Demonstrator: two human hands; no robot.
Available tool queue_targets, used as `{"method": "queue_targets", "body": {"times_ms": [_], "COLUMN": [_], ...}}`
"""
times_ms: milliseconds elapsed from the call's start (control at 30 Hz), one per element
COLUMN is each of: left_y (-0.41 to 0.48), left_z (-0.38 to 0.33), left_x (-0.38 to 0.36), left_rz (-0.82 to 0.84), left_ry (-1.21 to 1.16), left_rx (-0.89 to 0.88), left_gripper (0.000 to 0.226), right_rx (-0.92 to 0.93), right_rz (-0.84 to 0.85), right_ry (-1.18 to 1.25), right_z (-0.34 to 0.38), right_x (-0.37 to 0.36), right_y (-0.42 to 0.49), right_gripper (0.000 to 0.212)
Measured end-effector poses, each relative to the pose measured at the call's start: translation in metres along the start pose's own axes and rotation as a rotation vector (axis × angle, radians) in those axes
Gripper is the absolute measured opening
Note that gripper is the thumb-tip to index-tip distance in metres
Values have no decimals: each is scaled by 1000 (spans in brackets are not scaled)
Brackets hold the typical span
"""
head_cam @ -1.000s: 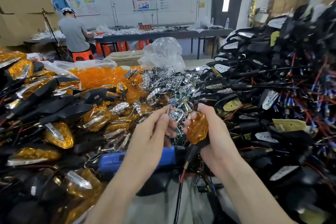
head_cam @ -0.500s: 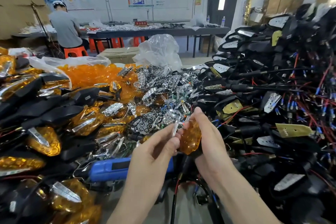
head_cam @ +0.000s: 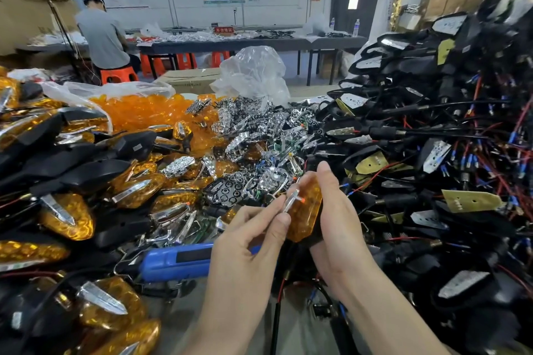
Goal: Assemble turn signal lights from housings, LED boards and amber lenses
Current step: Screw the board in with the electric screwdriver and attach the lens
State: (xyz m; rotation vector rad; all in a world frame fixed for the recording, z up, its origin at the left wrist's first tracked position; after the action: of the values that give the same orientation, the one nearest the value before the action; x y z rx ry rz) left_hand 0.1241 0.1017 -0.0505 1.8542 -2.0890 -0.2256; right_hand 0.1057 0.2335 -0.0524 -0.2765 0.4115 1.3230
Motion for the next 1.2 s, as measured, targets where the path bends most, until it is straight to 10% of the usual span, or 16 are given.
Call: {"method": "queue_targets", "body": {"times_ms": [1200], "left_y": [-3], "left_z": [1], "left_x": [-2], "left_rz": [6], "left_ry": [240], "left_rx": [-126], "left_gripper": [39], "right_rx": [20], "right_rz": [-64], "right_ry": [-41], "right_z": [-1], "right_x": [-1], "right_y": [0], "right_gripper": [48]}}
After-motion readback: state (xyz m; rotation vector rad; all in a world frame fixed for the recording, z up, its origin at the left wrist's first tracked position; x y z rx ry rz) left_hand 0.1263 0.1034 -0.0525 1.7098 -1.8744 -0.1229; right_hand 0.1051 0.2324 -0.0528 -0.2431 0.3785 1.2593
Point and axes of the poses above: each hand's wrist, its own y-axis towards the middle knuckle, its own x-axis out of the back of the hand, z = x × y, the point moved 4 cm from there along y, towards the middle knuckle, and after that the axes turned 1 degree about -y, right-handed, at the moved point
